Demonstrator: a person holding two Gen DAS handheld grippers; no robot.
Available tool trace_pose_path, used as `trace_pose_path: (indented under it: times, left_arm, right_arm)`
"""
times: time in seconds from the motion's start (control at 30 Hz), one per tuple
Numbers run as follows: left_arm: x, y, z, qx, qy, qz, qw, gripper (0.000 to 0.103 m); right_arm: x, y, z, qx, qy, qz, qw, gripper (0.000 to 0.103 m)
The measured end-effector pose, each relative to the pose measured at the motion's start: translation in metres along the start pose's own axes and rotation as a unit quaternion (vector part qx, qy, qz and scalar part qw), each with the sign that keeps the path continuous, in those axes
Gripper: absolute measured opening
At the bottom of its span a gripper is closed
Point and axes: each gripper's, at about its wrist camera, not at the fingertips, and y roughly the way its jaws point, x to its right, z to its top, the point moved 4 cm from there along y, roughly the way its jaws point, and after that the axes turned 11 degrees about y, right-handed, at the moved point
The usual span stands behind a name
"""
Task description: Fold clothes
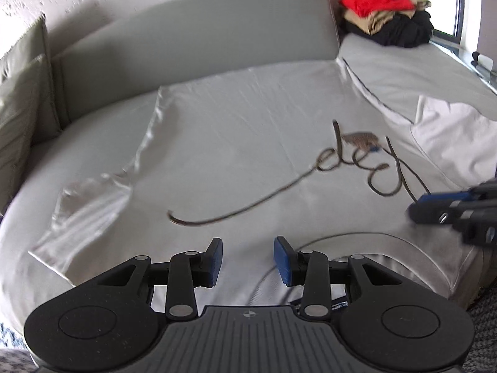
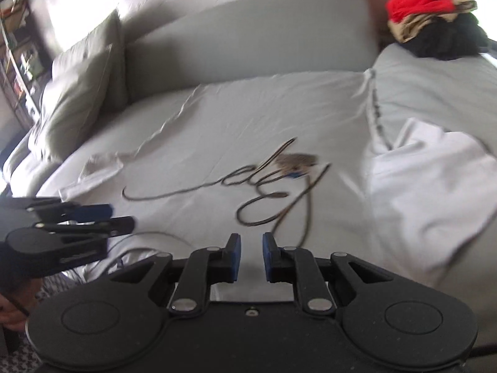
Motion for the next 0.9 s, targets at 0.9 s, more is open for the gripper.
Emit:
trace_pose_path:
  times: [0.9]
  left_arm:
    - [0.025, 0.014, 0.035, 0.005, -0.024, -0.084, 0.9962, 0.045]
  right_arm:
    - [0.201, -0.082, 0.062, 0.123, 0.338, -0.063, 0.931, 0.042]
